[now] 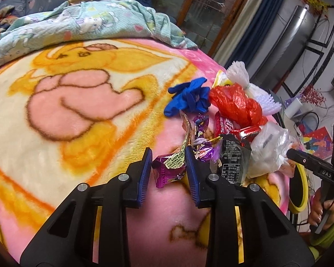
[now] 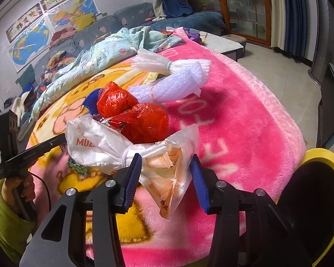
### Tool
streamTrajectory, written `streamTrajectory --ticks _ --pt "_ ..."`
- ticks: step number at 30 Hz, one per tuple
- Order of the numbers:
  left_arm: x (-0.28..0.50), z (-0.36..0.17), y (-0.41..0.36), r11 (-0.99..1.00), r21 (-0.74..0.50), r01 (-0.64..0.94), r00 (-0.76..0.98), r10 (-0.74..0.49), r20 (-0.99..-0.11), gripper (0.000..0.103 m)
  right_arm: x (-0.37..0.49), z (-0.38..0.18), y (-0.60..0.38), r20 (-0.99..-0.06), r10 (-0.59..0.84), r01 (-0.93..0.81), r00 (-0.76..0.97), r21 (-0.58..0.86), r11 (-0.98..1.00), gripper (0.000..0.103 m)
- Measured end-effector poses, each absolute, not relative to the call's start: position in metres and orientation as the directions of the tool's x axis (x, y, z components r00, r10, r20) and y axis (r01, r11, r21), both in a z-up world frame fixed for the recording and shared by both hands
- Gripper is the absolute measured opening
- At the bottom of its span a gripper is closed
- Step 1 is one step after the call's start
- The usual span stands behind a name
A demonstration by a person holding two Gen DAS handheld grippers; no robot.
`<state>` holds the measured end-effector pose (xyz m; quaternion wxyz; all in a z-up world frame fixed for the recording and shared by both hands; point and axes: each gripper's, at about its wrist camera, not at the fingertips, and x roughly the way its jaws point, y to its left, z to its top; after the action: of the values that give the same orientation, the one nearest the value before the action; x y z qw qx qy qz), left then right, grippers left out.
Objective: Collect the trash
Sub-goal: 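Grasp the purple candy wrapper with the left tool while the right tool grasps the clear plastic bag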
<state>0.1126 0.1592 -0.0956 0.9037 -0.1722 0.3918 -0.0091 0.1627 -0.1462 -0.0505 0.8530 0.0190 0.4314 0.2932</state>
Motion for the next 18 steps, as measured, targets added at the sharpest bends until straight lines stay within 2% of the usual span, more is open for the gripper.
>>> streamTrajectory --ticks 1,9,18 --pt "0.110 -0.094 0.161 0.938 -0.323 -0.123 0.700 -0.149 -0.699 0.023 0.162 -0.049 -0.148 -0.722 0.518 -0.483 0.459 0.286 0.828 0.018" --pt "0.096 -0.069 0.162 0.932 -0.336 -0.134 0.754 -0.124 -0.645 0.023 0.160 -0.042 -0.156 -0.719 0.519 -0.479 0.463 0.289 0.829 0.018" --pt "0.079 -0.035 0.142 0.937 -0.342 -0.069 0.798 -0.154 -0.583 0.023 0.144 -0.016 -0.173 -0.676 0.539 -0.476 0.502 0.305 0.825 0.018"
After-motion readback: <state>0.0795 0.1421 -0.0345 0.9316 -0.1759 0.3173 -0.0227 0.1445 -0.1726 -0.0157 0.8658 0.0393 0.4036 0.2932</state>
